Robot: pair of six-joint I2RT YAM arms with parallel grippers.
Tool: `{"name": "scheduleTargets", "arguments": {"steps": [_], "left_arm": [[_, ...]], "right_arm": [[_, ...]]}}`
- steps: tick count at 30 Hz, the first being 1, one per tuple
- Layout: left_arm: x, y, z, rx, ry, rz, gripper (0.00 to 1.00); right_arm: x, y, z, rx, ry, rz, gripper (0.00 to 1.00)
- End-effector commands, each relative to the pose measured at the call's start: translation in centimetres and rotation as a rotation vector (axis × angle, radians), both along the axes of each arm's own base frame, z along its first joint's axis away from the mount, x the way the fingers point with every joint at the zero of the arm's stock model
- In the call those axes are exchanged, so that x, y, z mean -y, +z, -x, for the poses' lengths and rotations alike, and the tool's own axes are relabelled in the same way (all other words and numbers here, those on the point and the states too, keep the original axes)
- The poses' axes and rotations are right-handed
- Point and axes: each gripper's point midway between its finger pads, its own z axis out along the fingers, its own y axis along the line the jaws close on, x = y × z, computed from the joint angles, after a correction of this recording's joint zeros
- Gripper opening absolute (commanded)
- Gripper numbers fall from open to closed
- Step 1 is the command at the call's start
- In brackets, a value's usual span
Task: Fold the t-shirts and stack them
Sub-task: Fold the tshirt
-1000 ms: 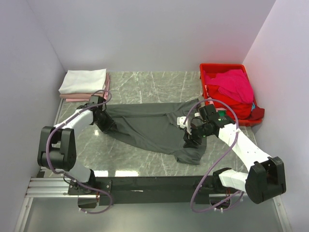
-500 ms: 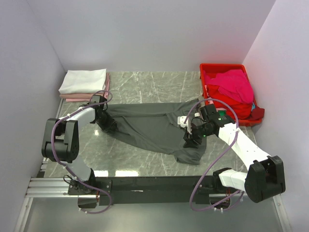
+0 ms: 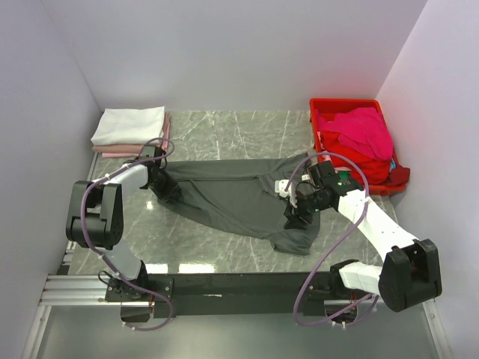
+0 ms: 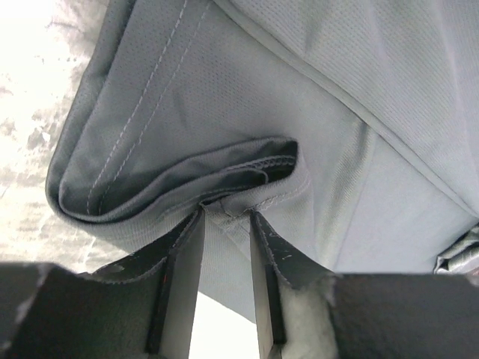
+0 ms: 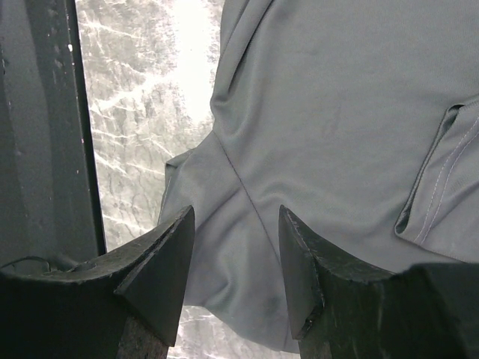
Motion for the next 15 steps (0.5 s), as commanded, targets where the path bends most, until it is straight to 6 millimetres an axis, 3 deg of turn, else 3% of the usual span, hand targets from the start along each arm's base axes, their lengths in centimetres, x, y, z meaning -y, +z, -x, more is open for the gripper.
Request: {"name": "scheduleTargets", "arguments": {"steps": [1, 6, 10, 15], "left_arm": [[0.0, 0.3, -1.5, 0.028, 0.005, 0.002, 0.36], [0.0, 0.1, -1.6, 0.029, 0.001, 0.002, 0.27], [0.3, 0.3, -1.6, 0.035, -0.014, 0.018, 0.12], [0.6, 1.7, -1.2, 0.059, -0.036, 0.034, 0.08]], "right_arm": [[-0.2, 0.2, 0.3, -0.008, 0.013, -0.02, 0.56], [-0.1, 0.2, 0.3, -0.009, 0.012, -0.02, 0.56], [0.0, 0.3, 0.3, -0.005, 0.014, -0.017, 0.56], [1.0, 0.3, 0.1, 0.017, -0.003, 0.026, 0.56]]}}
